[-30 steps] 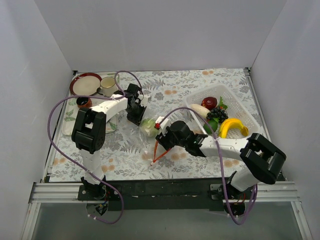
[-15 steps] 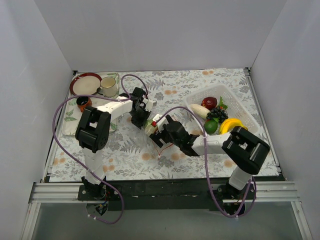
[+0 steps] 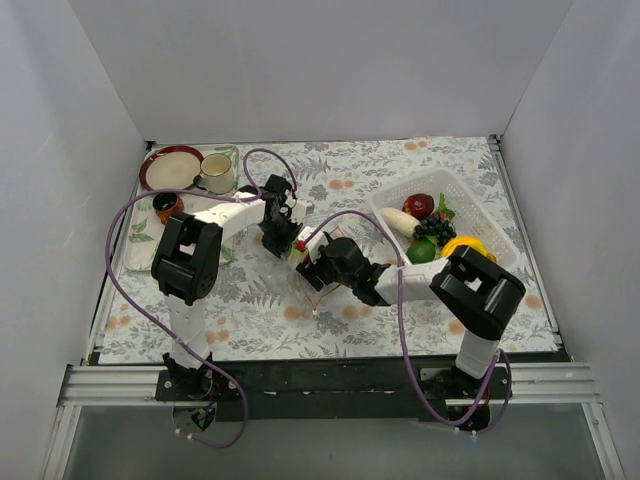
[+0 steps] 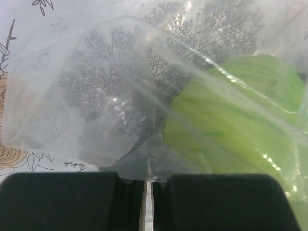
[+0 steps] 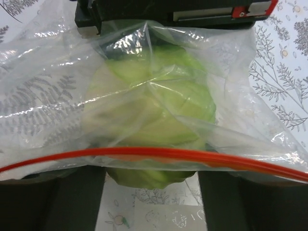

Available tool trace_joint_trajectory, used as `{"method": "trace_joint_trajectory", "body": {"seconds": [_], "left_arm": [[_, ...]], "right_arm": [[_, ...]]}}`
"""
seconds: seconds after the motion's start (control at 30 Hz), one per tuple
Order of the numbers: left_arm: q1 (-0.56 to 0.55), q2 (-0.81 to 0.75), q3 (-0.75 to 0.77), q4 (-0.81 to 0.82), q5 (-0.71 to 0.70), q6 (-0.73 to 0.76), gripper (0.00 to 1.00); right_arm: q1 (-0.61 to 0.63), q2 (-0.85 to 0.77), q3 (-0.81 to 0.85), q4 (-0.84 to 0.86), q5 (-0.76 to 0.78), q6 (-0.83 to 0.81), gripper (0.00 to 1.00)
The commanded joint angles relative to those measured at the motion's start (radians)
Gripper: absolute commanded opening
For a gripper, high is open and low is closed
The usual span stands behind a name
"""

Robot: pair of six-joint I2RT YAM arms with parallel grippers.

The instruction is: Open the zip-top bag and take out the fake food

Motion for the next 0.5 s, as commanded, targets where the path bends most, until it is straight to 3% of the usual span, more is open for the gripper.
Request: {"method": "trace_joint_trajectory", "body": {"seconds": [0.0,0.07,0.23,0.47], "left_arm": [[-0.034,0.01,-0.007,-0.008,0.041,0.014,0.0],[-0.02,-0.002,-0.031,0.019,-0.022,0.009,0.0],[0.06,0.017,-0.03,0.039,-0.06,0.014,0.0],[0.123,0.059,-0.042,0.062,-0.085,0.035,0.0]], "right_arm": [[-0.014,-0.087,0.01,0.017,-0.096,0.033,0.56],[-0.019,-0.155,-0.027,0.003,-0.054,0.054,0.47],[-0.019,-0.338,-0.113,-0.033,-0.037,0.089,0.43],[-0.019,-0.656,-0.211,-0.277,-0.061,0.152,0.41]]}}
